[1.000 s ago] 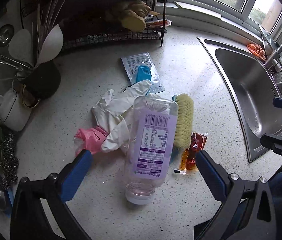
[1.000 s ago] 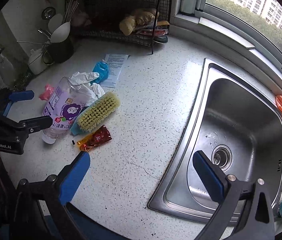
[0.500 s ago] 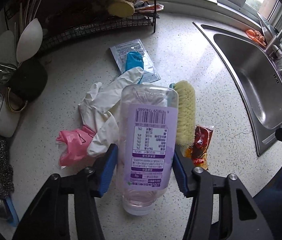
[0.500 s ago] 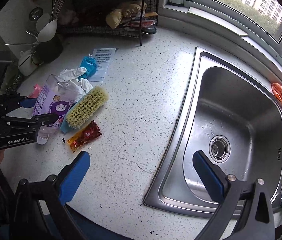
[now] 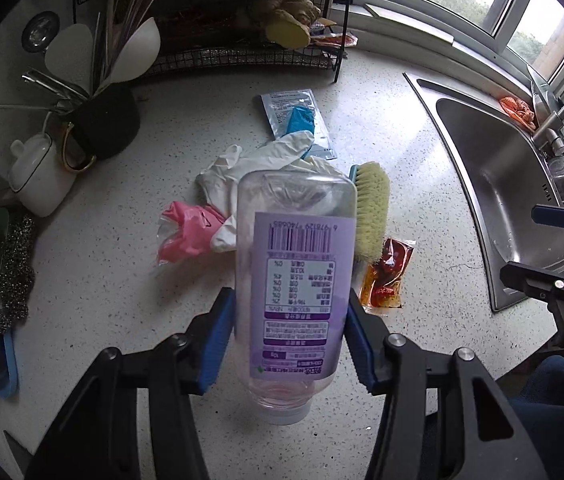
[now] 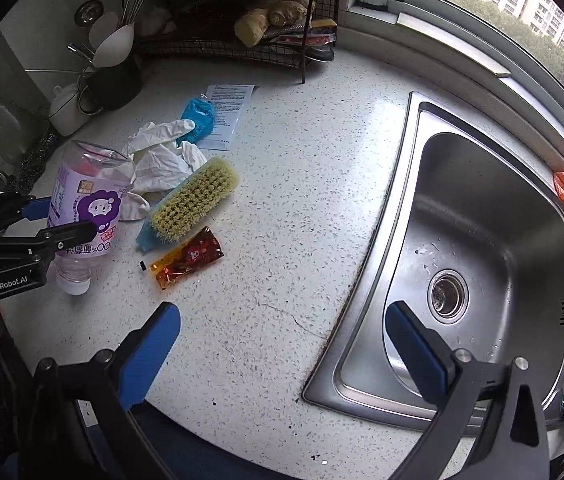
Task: Collect trash
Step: 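Grasp the yellow scrub brush with the right gripper while left holds the bottle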
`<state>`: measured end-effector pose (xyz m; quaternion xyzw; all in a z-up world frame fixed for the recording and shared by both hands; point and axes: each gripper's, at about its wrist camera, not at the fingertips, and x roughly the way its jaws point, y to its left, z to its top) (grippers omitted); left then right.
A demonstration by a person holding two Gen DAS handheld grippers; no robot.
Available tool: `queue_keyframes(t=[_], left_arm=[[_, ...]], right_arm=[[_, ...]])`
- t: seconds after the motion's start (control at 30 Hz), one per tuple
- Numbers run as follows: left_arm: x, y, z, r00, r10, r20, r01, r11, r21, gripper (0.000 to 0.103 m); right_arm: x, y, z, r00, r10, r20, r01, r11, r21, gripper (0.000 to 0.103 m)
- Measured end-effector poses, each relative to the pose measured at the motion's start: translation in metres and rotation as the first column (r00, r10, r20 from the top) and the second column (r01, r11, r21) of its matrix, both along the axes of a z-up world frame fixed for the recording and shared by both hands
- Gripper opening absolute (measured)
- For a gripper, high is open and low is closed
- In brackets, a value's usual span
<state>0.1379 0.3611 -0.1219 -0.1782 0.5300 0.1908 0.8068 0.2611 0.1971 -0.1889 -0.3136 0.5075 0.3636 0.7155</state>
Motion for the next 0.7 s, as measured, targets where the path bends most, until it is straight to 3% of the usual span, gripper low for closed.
queue_keyframes(t=[0.17, 0.33, 0.47, 0.6, 0.7], left_arm=[[-0.015, 0.007, 0.005, 0.996, 0.084, -0.015, -0.084, 0.996, 0.034, 0.050], [-0.019, 0.021, 0.009, 0.988, 0.152, -0.005, -0.151, 0.988, 0.009, 0.050], [-0.017, 0.027, 0.011, 0.991, 0.135, -0.003, -0.135, 0.991, 0.004, 0.050], [-0.006, 0.034, 0.007, 0.994, 0.108, -0.028, -0.107, 0.994, 0.025, 0.050], [-0.002, 0.038, 0.003, 0.995, 0.097, -0.037, -0.096, 0.995, 0.030, 0.050]], right_arm=[[-0.001, 0.027, -0.014, 0.999, 0.047, -0.015, -0.047, 0.998, -0.035, 0.102], [0.000, 0.055, -0.025, 0.995, 0.058, -0.081, -0.059, 0.998, -0.013, 0.102], [0.001, 0.077, -0.039, 0.993, 0.066, -0.094, -0.069, 0.997, -0.025, 0.102], [0.012, 0.094, -0.054, 0.987, 0.015, -0.159, -0.019, 0.999, -0.027, 0.102], [0.017, 0.105, -0.061, 0.989, 0.005, -0.148, -0.011, 0.999, -0.039, 0.102]])
